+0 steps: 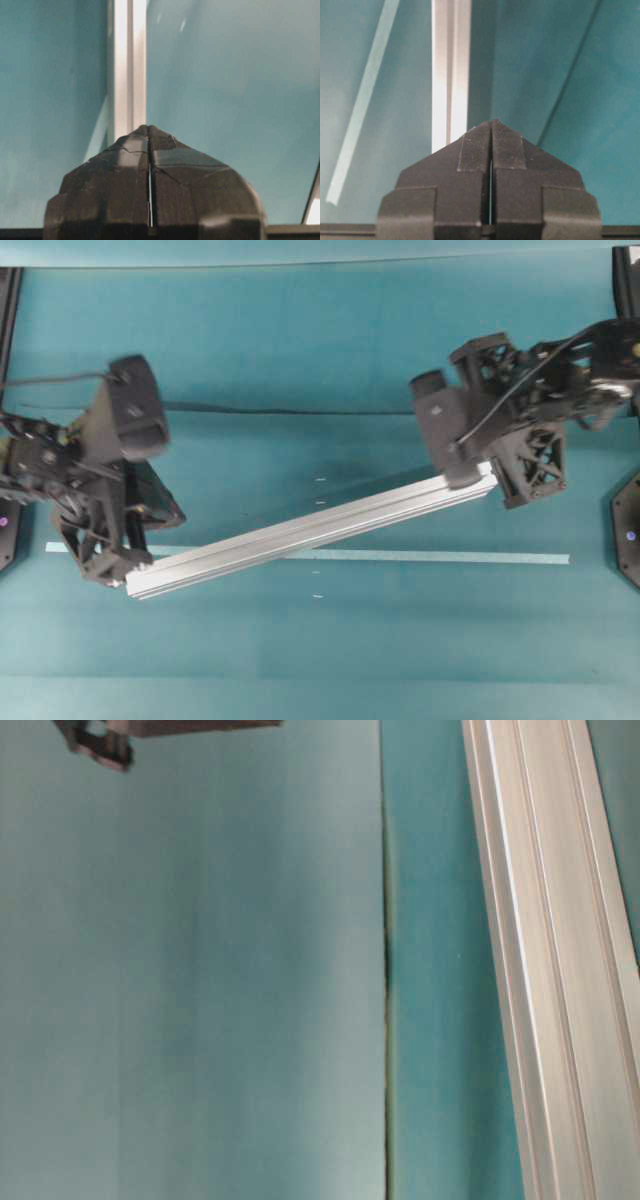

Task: Lift the metal rail with both hands.
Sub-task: 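Lower left gripper onto rail's left end, right gripper onto right end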

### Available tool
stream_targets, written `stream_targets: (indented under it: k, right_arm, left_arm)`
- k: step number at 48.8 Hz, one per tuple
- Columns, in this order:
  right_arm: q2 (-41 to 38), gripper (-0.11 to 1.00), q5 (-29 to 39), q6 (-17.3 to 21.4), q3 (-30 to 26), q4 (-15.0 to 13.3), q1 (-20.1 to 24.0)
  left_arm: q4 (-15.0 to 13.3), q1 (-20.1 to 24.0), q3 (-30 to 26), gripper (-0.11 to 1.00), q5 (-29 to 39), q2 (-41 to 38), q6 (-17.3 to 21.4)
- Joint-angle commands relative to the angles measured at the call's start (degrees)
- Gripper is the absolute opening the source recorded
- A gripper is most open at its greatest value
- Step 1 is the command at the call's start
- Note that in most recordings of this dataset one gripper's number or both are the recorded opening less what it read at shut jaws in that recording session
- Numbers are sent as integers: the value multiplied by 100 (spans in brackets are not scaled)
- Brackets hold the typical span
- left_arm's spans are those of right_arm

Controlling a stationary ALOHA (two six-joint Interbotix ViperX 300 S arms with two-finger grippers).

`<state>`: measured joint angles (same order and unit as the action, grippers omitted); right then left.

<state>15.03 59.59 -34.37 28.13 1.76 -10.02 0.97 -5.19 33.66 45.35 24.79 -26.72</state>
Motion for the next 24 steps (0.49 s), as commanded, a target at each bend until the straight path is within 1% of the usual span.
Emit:
stream_targets:
  k: [1, 7, 11, 15, 20, 22, 24]
  right_arm:
    - [-114, -2, 53, -141, -105, 18, 9]
    - [-202, -2, 53, -334, -123, 18, 44]
    - [-246, -2, 62, -439, -123, 18, 70]
    - [-290, -1, 53, -466, -123, 18, 97]
    - [-325, 0, 35, -448, -97, 18, 105]
    - [-334, 1, 26, -439, -88, 18, 105]
    - [-343, 2, 26, -431, -79, 18, 105]
  left_arm:
    - [18, -88, -281, -5, 229, -176, 18]
    - [26, -105, -510, -3, 527, -527, 70]
    - [26, -105, -580, 0, 554, -642, 123]
    - [26, -105, -580, 4, 562, -677, 176]
    - [35, -105, -527, 16, 589, -668, 220]
    - [26, -105, -510, 23, 598, -677, 211]
    - [26, -105, -492, 33, 598, -686, 202]
